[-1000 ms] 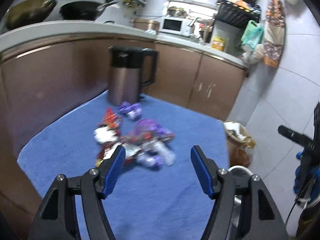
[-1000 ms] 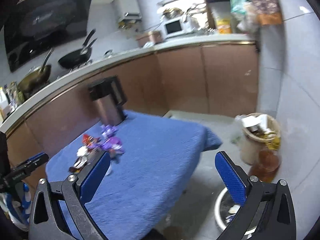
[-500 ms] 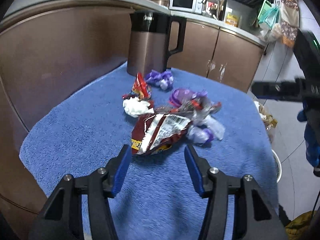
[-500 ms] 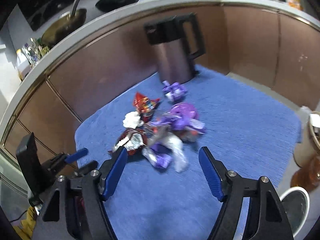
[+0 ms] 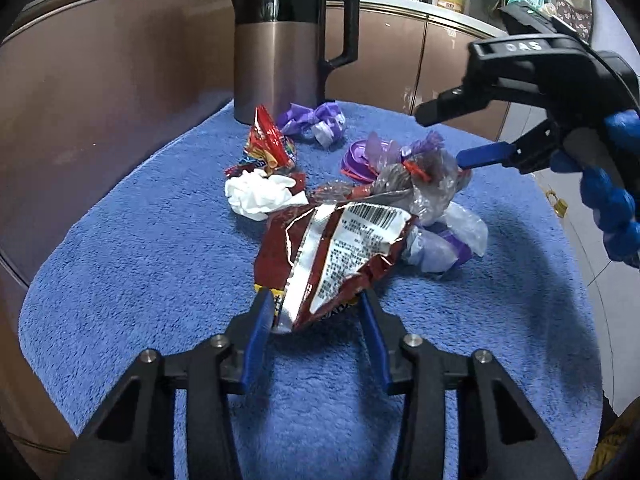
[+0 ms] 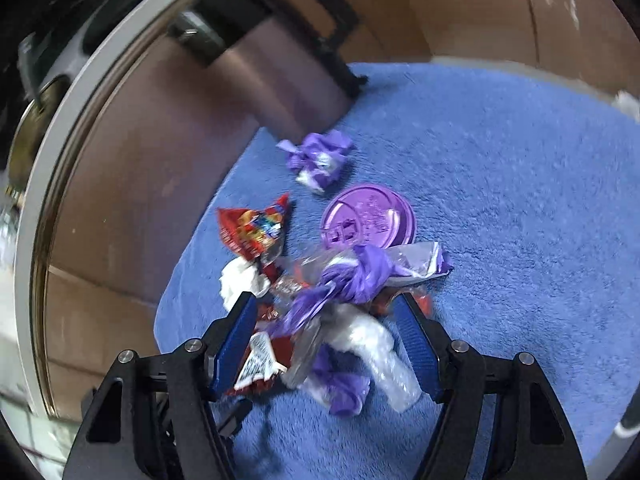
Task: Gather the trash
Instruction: 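Grasp the chip bag with the left gripper while the right grasps purple wrappers, then carry both items over the bin and open both grippers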
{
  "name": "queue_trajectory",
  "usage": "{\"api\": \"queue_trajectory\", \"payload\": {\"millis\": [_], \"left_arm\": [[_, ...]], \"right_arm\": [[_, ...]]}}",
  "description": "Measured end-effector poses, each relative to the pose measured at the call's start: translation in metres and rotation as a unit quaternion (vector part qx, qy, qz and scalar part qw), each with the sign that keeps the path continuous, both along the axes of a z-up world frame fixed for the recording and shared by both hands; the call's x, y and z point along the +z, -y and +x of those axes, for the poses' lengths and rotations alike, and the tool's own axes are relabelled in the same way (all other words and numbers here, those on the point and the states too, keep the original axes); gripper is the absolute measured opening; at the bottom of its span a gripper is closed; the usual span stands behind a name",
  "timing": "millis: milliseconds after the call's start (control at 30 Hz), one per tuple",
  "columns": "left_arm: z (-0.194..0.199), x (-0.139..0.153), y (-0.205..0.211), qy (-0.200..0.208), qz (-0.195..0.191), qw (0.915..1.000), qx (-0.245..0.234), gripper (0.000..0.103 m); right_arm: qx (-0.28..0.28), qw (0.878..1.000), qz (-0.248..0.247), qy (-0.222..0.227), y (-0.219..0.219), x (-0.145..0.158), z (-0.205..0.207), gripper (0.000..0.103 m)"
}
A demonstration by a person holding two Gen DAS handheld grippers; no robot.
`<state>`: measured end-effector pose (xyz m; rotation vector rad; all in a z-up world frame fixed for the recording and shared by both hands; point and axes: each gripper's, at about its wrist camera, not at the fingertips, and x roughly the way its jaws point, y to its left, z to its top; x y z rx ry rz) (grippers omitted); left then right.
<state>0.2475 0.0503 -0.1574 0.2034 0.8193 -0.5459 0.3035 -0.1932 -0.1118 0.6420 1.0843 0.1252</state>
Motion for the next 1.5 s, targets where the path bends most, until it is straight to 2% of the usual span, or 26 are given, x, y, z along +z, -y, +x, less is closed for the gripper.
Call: {"api": "queue_trajectory", "payload": {"millis": [33,167,233,333,367,567,767,1067,1333,1500], "left_arm": [[0.002,-0.001,0.001,-0.003,0.000,1.0000,0.000,0.037],[0.009,-0.006,0.001,-0.015,-0.001,0.9999,0.003,0.022],[0.011,-0.008,0.000,-0.022,-0.006,0.9997,0.004,0.021],[0.013,-0.008,-0.002,-0.025,-0.013,0.9996,0.006,0.019],[0.012,-0.007,-0.003,-0.024,-0.016,0.9996,0.008,0.018],[0.008,-0.001,-0.015,-0.028,-0.047,0.9983,0.023,0.011],[-0.006,0.021,-0.023,-0.016,-0.073,0.9968,0.028,0.011],[-0.046,0.072,-0.036,0.022,-0.095,0.9945,0.037,0.011],[-0.090,0.112,-0.012,0.061,-0.081,0.9947,0.020,0.011],[-0.117,0.136,0.019,0.082,-0.084,0.9930,-0.008,0.011]], "right_arm": [[-0.007,1.000,0.005,-0.007,0.001,-0.005,0.005,0.071],[-0.025,0.999,0.021,-0.024,0.005,-0.016,0.019,0.066],[-0.029,0.999,0.029,-0.031,0.007,-0.022,0.026,0.060],[-0.038,0.998,0.031,-0.036,0.011,-0.030,0.031,0.048],[-0.041,0.998,0.033,-0.036,0.014,-0.031,0.031,0.039],[-0.033,0.998,0.047,-0.013,0.023,-0.034,0.030,0.034],[-0.002,0.999,0.032,0.038,0.019,-0.003,0.009,0.034],[0.027,0.992,0.019,0.118,0.020,0.059,-0.047,0.034],[0.017,0.984,0.025,0.175,0.052,0.100,-0.124,0.034],[0.003,0.975,-0.048,0.218,0.073,0.134,-0.178,0.034]]}}
